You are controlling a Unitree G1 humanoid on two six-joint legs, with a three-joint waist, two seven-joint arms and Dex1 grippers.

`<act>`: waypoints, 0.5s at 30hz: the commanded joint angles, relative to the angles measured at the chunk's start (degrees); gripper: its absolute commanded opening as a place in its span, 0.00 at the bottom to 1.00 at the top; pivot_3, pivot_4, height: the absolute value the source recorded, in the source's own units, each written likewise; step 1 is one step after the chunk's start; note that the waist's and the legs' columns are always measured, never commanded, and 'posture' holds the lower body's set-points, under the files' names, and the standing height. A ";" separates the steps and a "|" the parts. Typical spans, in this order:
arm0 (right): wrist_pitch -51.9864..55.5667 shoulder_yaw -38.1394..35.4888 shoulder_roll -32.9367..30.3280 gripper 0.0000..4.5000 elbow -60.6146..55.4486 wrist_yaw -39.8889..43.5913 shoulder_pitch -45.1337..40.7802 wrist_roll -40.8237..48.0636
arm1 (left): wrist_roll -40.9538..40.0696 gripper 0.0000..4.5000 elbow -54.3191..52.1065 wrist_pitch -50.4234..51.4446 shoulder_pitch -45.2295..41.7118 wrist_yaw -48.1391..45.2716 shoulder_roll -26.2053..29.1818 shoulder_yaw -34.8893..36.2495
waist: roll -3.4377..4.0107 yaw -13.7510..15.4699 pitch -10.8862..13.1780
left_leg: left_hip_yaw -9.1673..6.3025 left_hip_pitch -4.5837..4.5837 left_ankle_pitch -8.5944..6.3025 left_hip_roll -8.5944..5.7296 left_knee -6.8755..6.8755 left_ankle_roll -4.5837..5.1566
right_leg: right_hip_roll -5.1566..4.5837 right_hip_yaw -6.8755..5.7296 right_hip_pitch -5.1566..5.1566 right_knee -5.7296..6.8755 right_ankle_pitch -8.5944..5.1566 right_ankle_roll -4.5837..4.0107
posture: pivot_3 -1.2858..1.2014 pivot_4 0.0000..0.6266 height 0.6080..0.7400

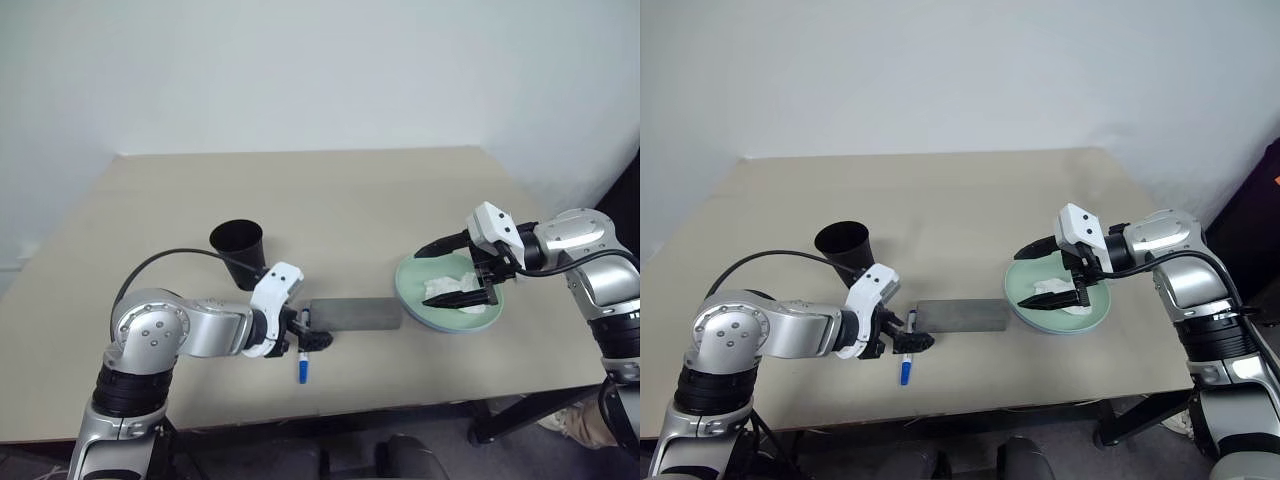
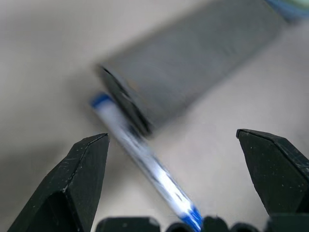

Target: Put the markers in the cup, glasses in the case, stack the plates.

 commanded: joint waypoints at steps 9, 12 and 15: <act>0.18 -1.75 -0.69 1.00 -2.76 -0.65 0.32 0.92 | -17.30 1.00 2.60 -4.94 -0.33 15.42 7.68 -6.46 | 0.00 0.02 0.00 | 0.02 0.02 0.04 -0.03 0.01 -0.04 | 0.03 0.01 0.04 0.00 -0.04 -0.03 | 0.52 0.00 0.99; 0.36 -1.78 -0.66 1.00 -3.03 -0.84 0.43 0.98 | -21.02 1.00 3.09 -7.99 -0.83 18.00 10.97 -9.23 | 0.00 0.03 0.00 | 0.03 0.02 0.04 -0.03 0.01 -0.05 | 0.03 0.00 0.03 0.00 -0.07 -0.09 | 0.52 0.00 0.99; 0.24 -1.86 -0.59 1.00 -2.96 -0.98 0.51 0.98 | -21.88 1.00 3.78 -9.63 -1.15 19.65 13.45 -11.52 | 0.00 0.03 0.00 | 0.04 0.01 0.04 -0.04 0.01 -0.05 | 0.03 0.01 0.03 -0.01 -0.09 -0.12 | 0.52 0.00 0.99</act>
